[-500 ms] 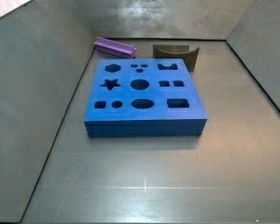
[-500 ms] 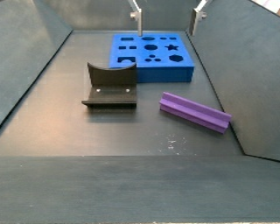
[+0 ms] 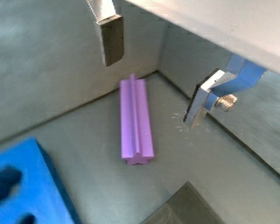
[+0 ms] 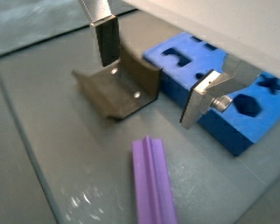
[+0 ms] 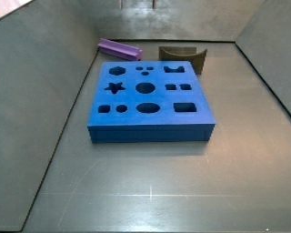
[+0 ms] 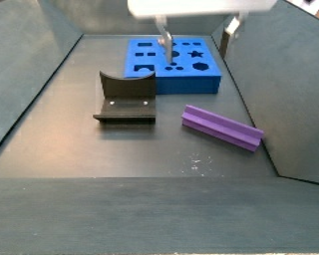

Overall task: Pick up the star object. Move up. Place the star object on the fixture. Regrasp the star object. Move to above the board. Insert the star object.
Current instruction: Pick up the star object.

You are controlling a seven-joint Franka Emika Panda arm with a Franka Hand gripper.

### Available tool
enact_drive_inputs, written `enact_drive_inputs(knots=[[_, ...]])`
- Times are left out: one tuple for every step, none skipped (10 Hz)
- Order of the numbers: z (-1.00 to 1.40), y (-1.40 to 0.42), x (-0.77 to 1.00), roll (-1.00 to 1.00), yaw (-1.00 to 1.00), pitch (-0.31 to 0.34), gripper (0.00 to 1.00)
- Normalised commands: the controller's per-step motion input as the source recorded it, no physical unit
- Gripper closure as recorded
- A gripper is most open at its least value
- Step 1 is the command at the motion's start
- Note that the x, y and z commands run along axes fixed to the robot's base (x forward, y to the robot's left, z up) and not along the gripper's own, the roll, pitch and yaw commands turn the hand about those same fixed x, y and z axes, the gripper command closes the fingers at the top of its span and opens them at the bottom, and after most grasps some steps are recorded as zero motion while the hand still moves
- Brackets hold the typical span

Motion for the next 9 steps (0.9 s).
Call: enact_drive_inputs(knots=[[-0.83,0.0,-0.1,0.0,1.0,-0.064,0.0],[-0.85,0.0,-0.11,0.0,1.0,-0.069,0.0],[-0.85,0.0,-0.11,0.0,1.0,-0.07,0.0],[-0.85,0.0,-0.11,0.0,1.0,-0.071,0.0],[-0.92,0.0,-0.15,0.01,1.0,-0.099,0.0],[-1.0,0.13,-0.36,0.08,0.74,-0.13,0.0],[-1.0,0.26,-0.4,0.05,0.52,-0.073,0.0],[-1.0,0.32,-0.29,0.0,0.3,-0.064,0.0],[-1.0,0.35,-0.04,0.0,0.02,-0.041,0.0]])
